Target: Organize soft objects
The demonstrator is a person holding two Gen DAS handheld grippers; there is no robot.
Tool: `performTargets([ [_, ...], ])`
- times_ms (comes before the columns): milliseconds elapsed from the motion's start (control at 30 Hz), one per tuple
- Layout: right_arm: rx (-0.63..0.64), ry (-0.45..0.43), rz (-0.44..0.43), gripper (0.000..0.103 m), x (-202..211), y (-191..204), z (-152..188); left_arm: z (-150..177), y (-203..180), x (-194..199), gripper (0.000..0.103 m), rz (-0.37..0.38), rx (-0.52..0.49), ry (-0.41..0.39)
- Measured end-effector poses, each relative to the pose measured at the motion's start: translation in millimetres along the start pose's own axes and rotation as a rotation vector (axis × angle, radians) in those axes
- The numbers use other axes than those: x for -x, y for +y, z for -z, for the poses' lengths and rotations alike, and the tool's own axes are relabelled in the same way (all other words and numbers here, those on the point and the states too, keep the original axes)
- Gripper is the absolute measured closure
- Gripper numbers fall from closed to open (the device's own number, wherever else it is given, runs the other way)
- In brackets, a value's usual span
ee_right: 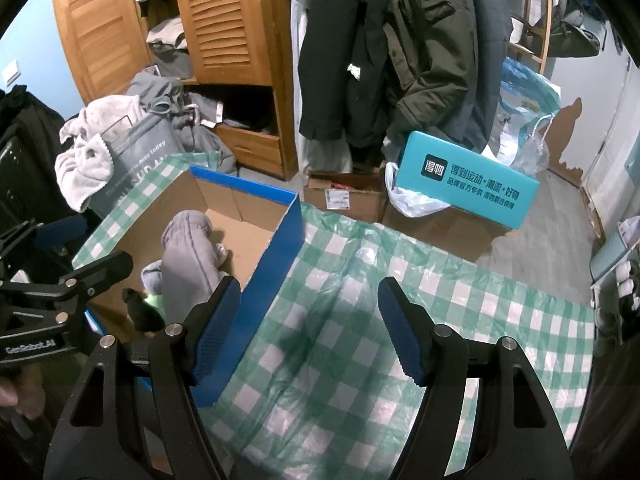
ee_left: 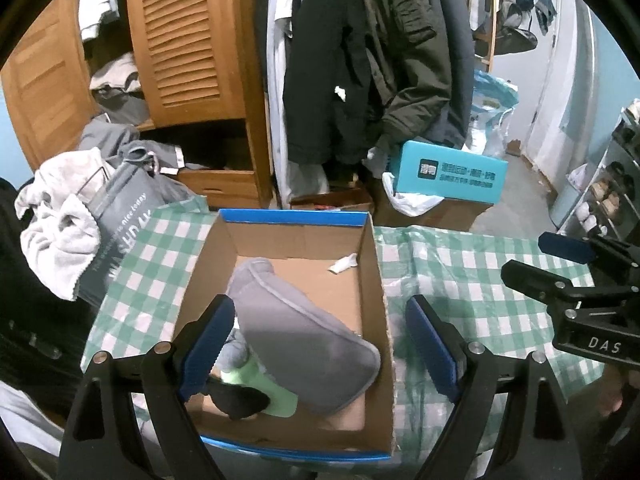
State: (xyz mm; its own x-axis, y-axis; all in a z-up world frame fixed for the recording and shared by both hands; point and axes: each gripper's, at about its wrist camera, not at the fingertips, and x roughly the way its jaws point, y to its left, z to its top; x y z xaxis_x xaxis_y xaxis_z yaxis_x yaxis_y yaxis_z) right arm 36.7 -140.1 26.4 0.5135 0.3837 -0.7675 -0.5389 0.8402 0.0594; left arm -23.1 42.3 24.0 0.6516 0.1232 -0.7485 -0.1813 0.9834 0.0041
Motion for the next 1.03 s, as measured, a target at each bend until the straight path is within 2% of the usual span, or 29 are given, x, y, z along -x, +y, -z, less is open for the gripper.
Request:
performTargets([
  [433, -0.001, 0.001, 0.000, 0.032, -0.2, 0.8, 0.4, -0.7, 2.6, -2.9, 0.013, -0.003, 0.022, 0.031],
  [667, 0.000, 0.005, 0.000, 0.032, -0.6, 0.4, 0.8, 0.0, 1.9, -8.8, 0.012, 0.022, 0.032, 0.065],
  [1033, 0.003, 0.007, -0.002, 0.032, -0.6, -0.6, 2.6, 0.1, 0.3, -6.3, 0.012, 0.013, 0.023, 0.057],
])
